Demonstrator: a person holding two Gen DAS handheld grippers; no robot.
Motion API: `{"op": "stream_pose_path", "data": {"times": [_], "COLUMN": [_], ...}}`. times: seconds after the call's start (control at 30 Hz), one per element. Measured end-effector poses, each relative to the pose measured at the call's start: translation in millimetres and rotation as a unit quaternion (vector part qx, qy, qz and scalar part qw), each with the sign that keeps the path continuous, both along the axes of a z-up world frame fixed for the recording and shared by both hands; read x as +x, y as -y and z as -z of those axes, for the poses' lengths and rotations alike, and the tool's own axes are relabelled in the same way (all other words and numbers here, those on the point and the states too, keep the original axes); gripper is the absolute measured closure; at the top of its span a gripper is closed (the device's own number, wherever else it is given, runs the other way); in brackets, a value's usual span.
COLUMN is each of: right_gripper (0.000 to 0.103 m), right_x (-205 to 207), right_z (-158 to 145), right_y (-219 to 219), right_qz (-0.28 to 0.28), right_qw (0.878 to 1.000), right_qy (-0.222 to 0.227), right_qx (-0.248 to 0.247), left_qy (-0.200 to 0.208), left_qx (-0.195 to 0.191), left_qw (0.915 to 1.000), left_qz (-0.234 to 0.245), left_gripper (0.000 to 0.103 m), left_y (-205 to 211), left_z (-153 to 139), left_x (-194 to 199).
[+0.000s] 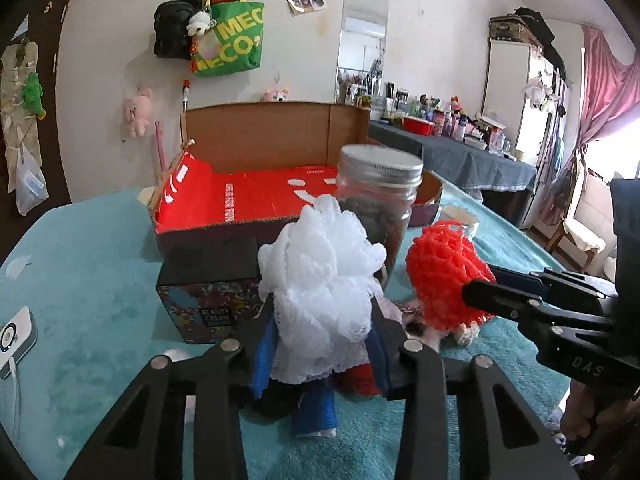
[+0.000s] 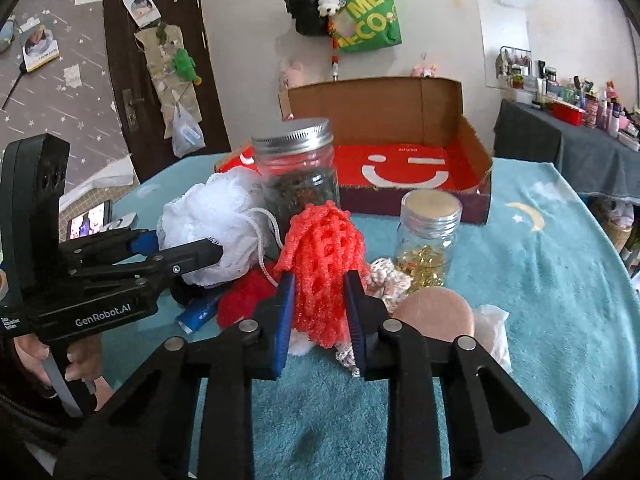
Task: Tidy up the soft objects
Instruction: 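Grasp the white mesh puff with the left tool while the right tool grasps the red-orange net, then carry the white puff and red-orange net into the cardboard box with both tools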
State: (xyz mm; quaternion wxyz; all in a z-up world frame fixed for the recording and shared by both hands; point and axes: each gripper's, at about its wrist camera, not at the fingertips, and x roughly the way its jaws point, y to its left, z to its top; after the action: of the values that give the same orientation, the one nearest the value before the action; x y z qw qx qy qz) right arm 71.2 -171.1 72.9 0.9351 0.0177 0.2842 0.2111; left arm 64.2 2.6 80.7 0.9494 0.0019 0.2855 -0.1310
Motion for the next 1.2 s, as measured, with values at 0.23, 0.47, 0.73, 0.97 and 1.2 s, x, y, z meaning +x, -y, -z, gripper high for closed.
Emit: {"op": "stream_pose_path", "data": {"times": [0.23, 0.47, 0.73, 0.97, 1.2], "right_gripper": [0.081, 0.081, 0.081, 0.081, 0.081], "right_x": [-13.3, -26.0, -25.4, 1.6, 64.3], "right_z": [-16.0, -36.3, -68.3, -97.2, -131.9], "right_y": [7.1, 12.2, 21.7, 24.0, 17.0], "right_qz": [0.008, 0.018, 0.028, 0.012, -0.022], "right_qw": [1.0, 0.999, 0.996, 0.994, 0.995], "right_qy": [0.024, 0.05, 0.089, 0.109, 0.097], "right_qx": [0.01, 0.009, 0.006, 0.001, -0.027], "left_qy": [0.023, 0.049, 0.08, 0.1, 0.078], "left_qx": [-0.008, -0.015, -0.012, -0.001, 0.015], "left_qw": [0.9997, 0.9987, 0.9965, 0.9948, 0.9967], "left_qz": [0.0, -0.006, -0.019, -0.021, 0.015], "left_gripper": [0.062, 0.062, 0.062, 0.062, 0.062], "left_y": [-4.1, -13.7, -25.7, -33.5, -31.6], "left_z": [-18.6, -38.8, -63.9, -93.5, -119.1], "left_x": [-12.8, -25.4, -25.1, 4.6, 58.3]}}
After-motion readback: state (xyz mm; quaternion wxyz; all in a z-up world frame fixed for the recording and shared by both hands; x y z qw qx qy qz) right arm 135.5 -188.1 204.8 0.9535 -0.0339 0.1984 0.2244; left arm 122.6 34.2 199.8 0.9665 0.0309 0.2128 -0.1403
